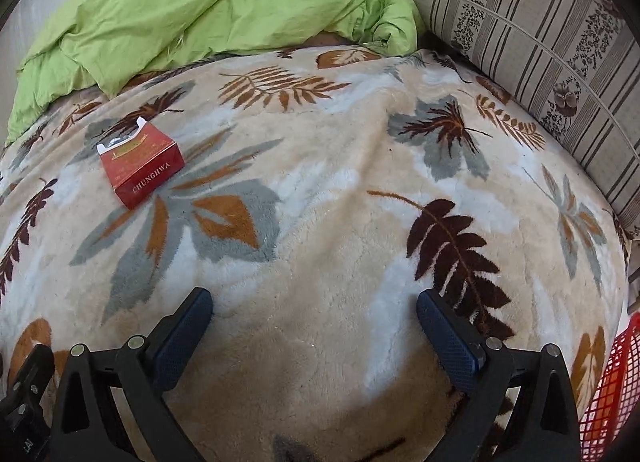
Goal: Collect trash
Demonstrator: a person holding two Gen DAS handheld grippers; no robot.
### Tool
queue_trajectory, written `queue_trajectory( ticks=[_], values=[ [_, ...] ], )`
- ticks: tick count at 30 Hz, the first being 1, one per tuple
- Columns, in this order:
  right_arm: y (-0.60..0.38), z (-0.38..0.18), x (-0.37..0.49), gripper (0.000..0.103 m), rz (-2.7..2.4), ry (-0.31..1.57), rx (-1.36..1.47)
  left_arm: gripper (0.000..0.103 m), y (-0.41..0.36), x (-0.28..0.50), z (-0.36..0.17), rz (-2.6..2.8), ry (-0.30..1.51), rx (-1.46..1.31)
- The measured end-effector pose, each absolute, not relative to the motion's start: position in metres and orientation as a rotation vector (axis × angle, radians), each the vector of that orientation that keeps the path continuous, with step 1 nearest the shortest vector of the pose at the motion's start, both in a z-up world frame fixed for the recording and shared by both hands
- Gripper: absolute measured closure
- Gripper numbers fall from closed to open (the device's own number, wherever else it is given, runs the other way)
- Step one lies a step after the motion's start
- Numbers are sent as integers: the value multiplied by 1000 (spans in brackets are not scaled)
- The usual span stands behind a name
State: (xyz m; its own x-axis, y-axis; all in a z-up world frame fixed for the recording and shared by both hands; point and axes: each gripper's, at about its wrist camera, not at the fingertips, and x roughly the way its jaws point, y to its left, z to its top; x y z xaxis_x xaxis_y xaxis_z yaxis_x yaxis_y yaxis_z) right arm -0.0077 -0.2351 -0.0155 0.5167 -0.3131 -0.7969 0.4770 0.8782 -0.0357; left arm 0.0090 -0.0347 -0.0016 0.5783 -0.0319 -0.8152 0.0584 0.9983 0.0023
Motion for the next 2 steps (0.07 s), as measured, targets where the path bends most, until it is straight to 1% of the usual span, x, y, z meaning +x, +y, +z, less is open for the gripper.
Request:
queue_trajectory(
  ticks=[2],
  values=[
    [-236,-16,-7,1,-475,911,203,0,-36,8,-2,-49,954,41]
  ],
)
